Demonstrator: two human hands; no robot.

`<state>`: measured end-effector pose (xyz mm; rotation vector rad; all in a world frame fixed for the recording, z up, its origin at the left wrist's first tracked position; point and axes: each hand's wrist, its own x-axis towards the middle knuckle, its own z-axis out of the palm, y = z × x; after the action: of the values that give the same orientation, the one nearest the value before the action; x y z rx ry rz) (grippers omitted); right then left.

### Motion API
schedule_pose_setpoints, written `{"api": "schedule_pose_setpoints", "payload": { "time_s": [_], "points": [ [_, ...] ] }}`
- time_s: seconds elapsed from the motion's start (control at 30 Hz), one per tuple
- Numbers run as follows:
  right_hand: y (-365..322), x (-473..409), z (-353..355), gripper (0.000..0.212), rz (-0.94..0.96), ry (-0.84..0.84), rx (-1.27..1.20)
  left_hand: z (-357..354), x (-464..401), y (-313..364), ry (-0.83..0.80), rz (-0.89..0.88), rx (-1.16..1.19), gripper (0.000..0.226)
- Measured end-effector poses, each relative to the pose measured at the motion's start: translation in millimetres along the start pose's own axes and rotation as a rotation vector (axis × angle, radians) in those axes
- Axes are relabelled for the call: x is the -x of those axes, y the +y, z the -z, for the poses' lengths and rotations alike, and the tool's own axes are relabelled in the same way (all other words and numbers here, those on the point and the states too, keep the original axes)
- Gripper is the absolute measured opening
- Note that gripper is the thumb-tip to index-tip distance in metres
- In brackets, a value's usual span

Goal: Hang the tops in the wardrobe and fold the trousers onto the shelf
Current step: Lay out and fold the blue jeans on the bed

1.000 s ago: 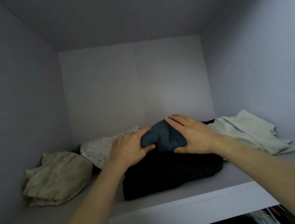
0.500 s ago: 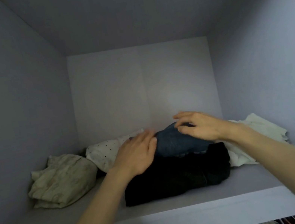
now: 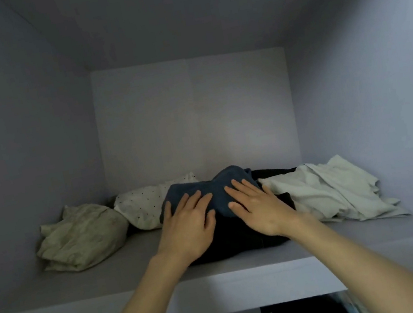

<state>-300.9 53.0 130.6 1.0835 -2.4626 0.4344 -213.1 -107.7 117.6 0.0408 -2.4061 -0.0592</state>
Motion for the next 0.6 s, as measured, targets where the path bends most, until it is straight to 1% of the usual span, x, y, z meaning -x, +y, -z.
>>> {"api": "schedule_pose_setpoints", "payload": {
  "time_s": [0.1,0.17,0.23,0.3,0.37,0.4,0.47,0.53,0.6],
  "points": [
    [-4.9,56.1,6.2,0.056,-0.012,0.184,-0.221,8.6,42.0,15.4,0.083,-0.108,0.274,0.05],
    [-8.6,100.2,9.7,0.053,-0.043,0.307,-0.244,13.8,69.1,27.0,0.129,-0.176,0.438,0.049],
    [-14.1,138.6,10.0,0.048,-0.082,0.359,-0.271,13.8,92.7,39.8,0.16,-0.219,0.516,0.048],
    [-23.2,181.1,6.5,0.042,-0.174,0.393,-0.296,8.1,121.9,58.1,0.135,-0.25,0.586,0.048],
    [-34.1,220.0,-1.6,0.038,-0.271,0.438,-0.312,0.0,150.8,74.6,0.064,-0.307,0.624,0.047],
    [-41.2,247.5,-6.8,0.037,-0.331,0.423,-0.297,-4.5,170.5,85.6,0.018,-0.337,0.636,0.047],
    [-49.4,282.2,-14.9,0.038,-0.386,0.352,-0.289,-11.5,194.8,100.6,-0.06,-0.352,0.669,0.046],
    [-54.5,334.4,-13.4,0.04,-0.488,0.266,-0.311,-12.9,221.8,127.6,-0.153,-0.385,0.725,0.044],
    [-58.4,374.9,-8.4,0.039,-0.576,0.228,-0.378,-14.4,241.5,150.7,-0.22,-0.433,0.756,0.043]
  ]
}}
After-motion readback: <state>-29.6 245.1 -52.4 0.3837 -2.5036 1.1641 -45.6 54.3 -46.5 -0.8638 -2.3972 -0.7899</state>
